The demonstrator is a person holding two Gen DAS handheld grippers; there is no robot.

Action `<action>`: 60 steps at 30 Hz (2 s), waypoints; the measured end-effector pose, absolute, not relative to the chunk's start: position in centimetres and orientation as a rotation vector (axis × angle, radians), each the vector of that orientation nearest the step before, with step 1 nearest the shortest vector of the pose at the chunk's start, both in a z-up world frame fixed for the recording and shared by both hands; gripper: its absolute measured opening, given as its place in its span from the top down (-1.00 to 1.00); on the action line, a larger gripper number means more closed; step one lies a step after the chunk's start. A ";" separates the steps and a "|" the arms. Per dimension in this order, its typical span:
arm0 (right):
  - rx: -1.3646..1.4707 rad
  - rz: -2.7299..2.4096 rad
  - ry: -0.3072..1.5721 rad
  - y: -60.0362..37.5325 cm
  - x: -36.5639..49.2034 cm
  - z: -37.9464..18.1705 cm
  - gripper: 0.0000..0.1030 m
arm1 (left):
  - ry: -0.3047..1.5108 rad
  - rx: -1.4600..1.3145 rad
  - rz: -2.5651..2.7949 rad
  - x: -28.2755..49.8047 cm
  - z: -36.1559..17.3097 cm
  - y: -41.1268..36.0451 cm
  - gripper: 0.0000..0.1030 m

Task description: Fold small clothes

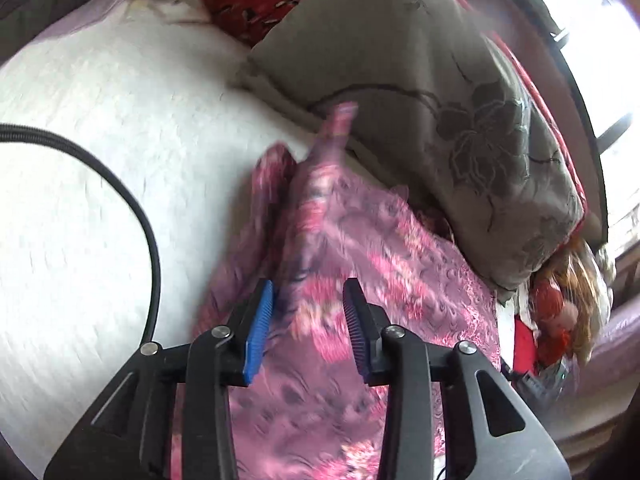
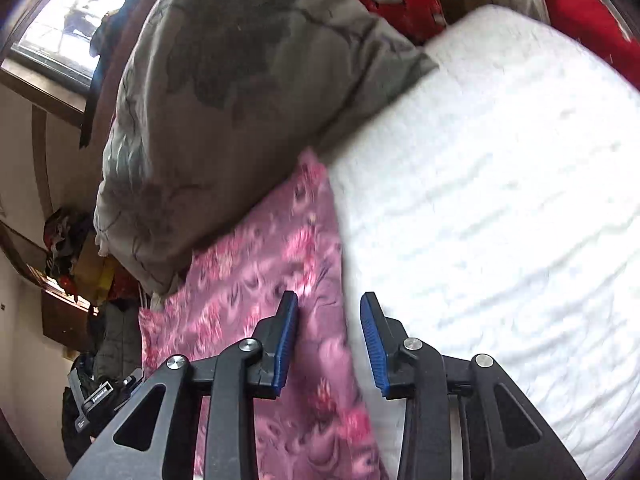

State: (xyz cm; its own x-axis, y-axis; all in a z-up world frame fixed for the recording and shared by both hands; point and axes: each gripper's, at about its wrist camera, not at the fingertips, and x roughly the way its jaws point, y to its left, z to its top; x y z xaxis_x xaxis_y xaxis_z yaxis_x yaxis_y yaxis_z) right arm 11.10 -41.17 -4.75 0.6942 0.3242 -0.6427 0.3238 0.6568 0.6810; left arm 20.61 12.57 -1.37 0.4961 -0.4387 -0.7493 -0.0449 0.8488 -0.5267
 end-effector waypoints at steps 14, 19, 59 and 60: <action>0.808 -0.084 0.810 -40.8 6.4 -2.0 0.53 | 0.884 -0.575 -0.171 19.5 1.0 16.4 0.46; 0.813 -0.065 0.875 -38.7 4.9 -3.1 0.20 | 0.853 -0.529 -0.216 19.2 1.9 16.8 -0.06; 0.450 -0.221 0.886 -34.5 14.5 -1.5 0.06 | 1.013 -0.164 0.037 23.8 -3.8 9.5 -0.60; 0.467 -0.215 0.867 -34.6 14.1 -1.1 0.08 | 1.015 -0.170 0.036 23.8 -3.8 9.6 -0.60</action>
State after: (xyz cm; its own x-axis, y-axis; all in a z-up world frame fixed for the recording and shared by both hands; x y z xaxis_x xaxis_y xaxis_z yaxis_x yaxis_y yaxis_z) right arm 14.11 -34.62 -1.05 0.6334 0.0053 -0.7738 0.3669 0.8784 0.3064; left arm 23.77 9.60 -3.80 0.5279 -0.0492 -0.8479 -0.1091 0.9861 -0.1251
